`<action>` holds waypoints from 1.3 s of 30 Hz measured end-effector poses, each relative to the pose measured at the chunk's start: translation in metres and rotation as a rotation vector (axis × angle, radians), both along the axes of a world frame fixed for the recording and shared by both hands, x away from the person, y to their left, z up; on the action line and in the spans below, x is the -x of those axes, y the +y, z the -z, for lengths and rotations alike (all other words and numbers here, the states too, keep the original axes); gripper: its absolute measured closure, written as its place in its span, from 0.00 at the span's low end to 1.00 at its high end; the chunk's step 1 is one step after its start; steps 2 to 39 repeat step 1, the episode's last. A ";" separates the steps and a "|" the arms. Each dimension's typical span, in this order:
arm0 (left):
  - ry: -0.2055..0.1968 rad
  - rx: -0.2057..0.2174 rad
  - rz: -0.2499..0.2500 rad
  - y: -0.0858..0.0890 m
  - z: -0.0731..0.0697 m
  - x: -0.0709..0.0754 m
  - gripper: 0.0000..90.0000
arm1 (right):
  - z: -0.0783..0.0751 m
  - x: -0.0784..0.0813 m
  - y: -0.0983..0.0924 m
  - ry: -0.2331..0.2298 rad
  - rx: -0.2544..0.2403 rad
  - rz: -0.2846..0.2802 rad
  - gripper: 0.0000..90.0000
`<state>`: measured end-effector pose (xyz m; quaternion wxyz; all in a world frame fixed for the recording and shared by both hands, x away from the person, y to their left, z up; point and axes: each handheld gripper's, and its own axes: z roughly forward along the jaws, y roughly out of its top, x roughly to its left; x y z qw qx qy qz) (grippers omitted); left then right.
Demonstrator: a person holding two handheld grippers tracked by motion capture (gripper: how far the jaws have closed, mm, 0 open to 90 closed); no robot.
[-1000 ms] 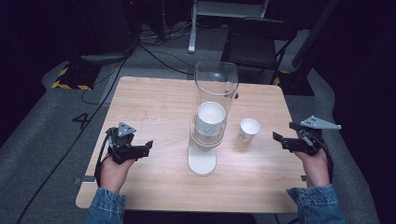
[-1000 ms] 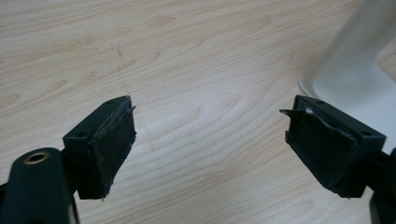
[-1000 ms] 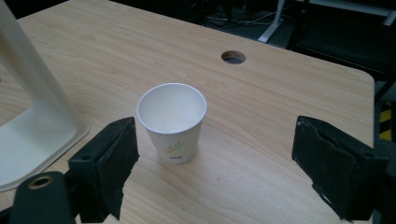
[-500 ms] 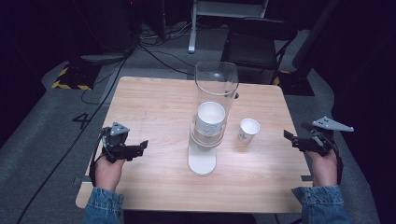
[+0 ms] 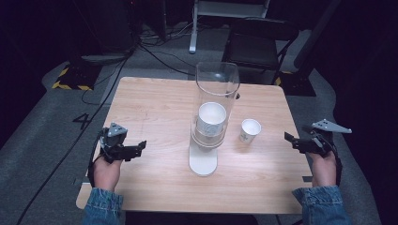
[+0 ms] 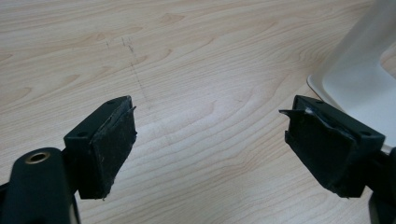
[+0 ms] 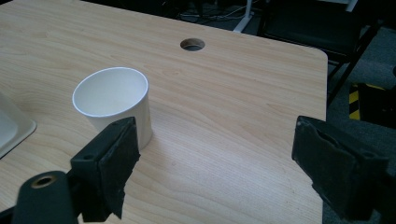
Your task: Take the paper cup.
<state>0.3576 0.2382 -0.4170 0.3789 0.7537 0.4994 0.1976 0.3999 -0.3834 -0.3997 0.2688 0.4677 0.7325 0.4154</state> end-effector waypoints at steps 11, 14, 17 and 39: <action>0.000 0.000 0.000 0.000 0.000 0.000 0.18 | 0.000 0.000 0.000 0.000 0.000 0.000 0.17; 0.000 0.000 0.000 0.000 0.000 0.000 0.18 | 0.000 0.000 0.000 0.000 0.000 0.000 0.17; 0.000 0.000 0.000 0.000 0.000 0.000 0.18 | 0.000 0.000 0.000 0.000 0.000 0.000 0.17; 0.000 0.000 0.000 0.000 0.000 0.000 0.18 | 0.000 0.000 0.000 0.000 0.000 0.000 0.17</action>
